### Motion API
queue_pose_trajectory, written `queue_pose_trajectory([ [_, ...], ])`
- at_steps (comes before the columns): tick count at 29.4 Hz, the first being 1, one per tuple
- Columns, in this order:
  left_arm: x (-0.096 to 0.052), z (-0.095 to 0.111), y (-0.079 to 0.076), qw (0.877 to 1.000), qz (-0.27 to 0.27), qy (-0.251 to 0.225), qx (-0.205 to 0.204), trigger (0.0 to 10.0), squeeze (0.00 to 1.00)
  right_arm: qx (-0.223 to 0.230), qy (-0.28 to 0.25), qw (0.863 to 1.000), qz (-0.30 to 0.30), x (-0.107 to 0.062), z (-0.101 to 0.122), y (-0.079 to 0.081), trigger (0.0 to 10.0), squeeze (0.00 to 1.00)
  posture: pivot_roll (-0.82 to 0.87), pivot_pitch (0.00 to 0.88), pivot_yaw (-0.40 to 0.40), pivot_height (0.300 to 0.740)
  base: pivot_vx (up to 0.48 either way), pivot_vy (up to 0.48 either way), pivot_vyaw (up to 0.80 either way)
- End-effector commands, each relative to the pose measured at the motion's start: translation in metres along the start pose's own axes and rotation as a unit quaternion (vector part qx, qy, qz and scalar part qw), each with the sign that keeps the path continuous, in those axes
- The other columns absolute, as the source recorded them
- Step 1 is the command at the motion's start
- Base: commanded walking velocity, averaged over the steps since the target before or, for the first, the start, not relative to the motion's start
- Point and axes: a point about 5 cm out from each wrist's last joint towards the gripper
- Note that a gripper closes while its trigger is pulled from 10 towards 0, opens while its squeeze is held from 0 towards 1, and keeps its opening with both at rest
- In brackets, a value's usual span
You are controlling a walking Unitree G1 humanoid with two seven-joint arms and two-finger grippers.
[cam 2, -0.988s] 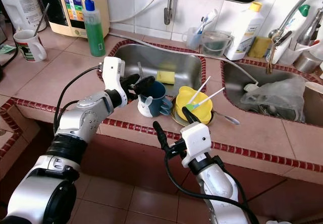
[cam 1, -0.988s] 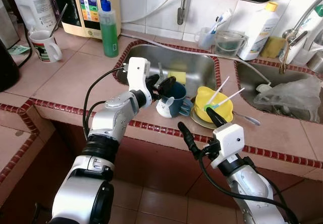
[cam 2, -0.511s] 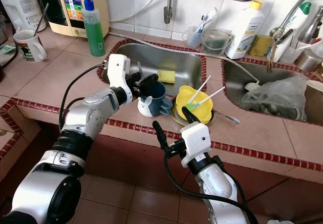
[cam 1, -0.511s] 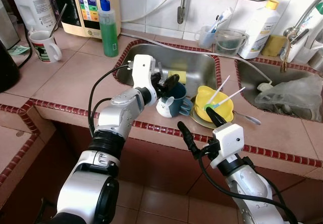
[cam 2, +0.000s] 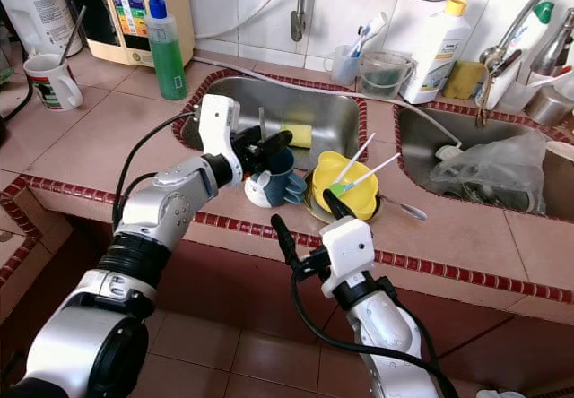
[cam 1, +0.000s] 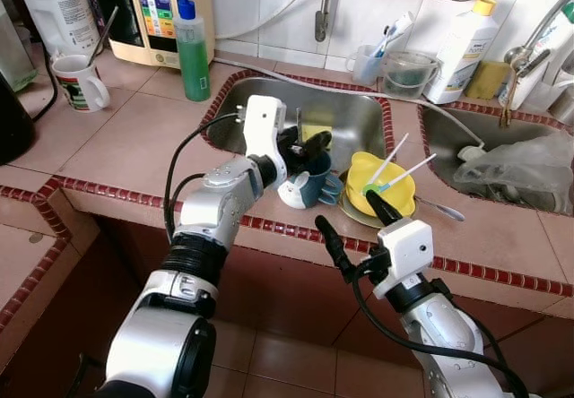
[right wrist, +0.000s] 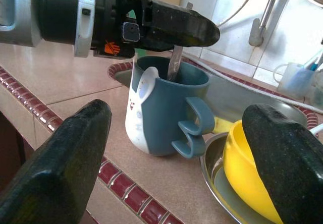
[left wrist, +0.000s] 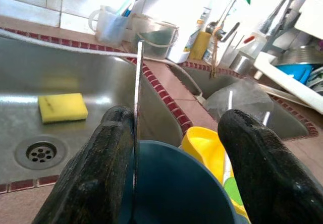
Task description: Kitchen organization
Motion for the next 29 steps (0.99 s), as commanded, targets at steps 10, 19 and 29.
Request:
queue_pose_trajectory([
  [10,0.0005,0.0033,-0.0100,0.999,-0.040,-0.016,0.000,0.0,0.00,-0.010,-0.013,1.000,-0.006,0.0002,0.0059,-0.0023,10.0,0.00,0.00,0.028,-0.023,0.740,0.000,0.000,0.00],
  [19,-0.0008,0.0023,-0.0087,0.999,-0.040,-0.013,0.012,0.2,0.00,-0.010,-0.012,1.000,-0.008,0.0006,0.0060,-0.0022,10.0,0.00,0.00,0.034,-0.023,0.740,0.000,0.000,0.00],
  [29,-0.0016,0.0029,-0.0103,0.999,-0.047,-0.015,0.013,0.0,0.00,-0.009,-0.012,1.000,-0.011,0.0007,0.0062,-0.0022,10.0,0.00,0.00,0.038,-0.021,0.740,0.000,0.000,0.00],
])
Point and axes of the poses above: a point about 5 cm out from each wrist's last joint towards the gripper, its own x axis pointing out of the wrist towards the gripper, its own z axis along the axis of the wrist's last joint, y = z × x, and after that the axes turned 7 degrees about -x, right-handed
